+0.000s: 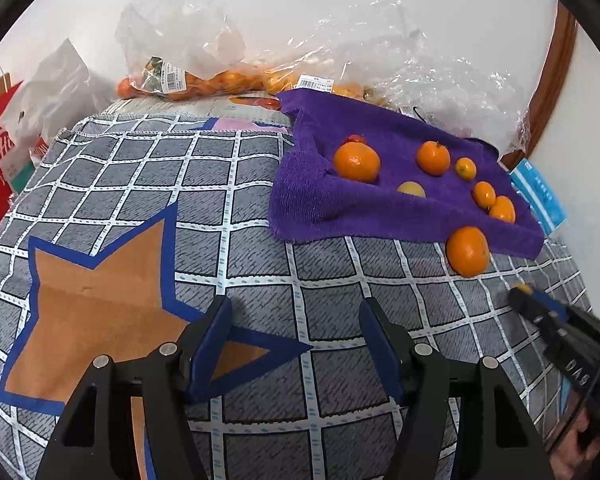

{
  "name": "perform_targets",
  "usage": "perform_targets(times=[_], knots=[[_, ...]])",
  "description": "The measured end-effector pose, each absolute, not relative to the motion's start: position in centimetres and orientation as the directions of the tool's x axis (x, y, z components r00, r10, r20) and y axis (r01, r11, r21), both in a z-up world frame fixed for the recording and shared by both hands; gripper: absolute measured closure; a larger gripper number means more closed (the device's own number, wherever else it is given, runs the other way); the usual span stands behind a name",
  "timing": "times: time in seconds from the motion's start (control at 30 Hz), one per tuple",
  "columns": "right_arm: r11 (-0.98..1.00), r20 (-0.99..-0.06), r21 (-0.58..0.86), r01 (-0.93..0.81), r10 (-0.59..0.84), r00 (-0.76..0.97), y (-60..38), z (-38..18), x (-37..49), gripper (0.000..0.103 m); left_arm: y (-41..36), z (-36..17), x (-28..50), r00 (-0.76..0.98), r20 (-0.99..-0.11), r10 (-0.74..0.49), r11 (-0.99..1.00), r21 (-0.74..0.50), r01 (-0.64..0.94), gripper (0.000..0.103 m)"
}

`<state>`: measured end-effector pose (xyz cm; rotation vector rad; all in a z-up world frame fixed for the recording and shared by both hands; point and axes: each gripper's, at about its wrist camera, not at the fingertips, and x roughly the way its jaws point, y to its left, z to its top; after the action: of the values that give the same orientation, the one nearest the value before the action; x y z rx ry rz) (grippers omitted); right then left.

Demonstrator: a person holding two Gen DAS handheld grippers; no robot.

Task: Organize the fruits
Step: 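Grasp the yellow-green fruit with the right tool while the left tool approaches a large orange, then close the left tool on the large orange while the right tool holds the yellow-green fruit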

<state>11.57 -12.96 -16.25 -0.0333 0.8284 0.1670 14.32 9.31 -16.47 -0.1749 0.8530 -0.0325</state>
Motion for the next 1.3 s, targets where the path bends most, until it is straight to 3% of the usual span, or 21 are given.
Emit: perform_targets(times=[0.3,0.57,0.77,0.93,1.3], knots=[[0.995,-0.776,0.067,-0.079,0.102,0.623,-17.0,-17.1,12.2,0.077,9.1,-16.6,14.3,0.653,-0.753,-0.077,0.989,-0.143,-0.049,0.04],[0.996,-0.771,-0.001,-0.088,0.055,0.634,-16.0,-17.4,12.5,0.076,8.9,-16.6,14.4,0.647,-0.759,-0.073,0.99,-0.132,-0.044,0.035],[0.997,-0.765,0.013,-0.075,0.058,0.641,-16.4,-17.3,12.2,0.077,9.1,-16.6,14.1,0.653,-0.751,-0.093,0.987,-0.155,-0.038,0.037],[0.997,-0.752,0.031,-0.073,0.072,0.655,-16.6,-17.0,11.8,0.077,9.5,-16.5,13.7,0.656,-0.732,-0.182,0.973,-0.228,0.015,0.037],[0.997,-0.729,0.066,-0.038,0.075,0.68,-17.5,-16.5,11.2,0.077,8.9,-16.4,13.3,0.653,-0.74,-0.16,0.979,-0.202,0.011,0.036]])
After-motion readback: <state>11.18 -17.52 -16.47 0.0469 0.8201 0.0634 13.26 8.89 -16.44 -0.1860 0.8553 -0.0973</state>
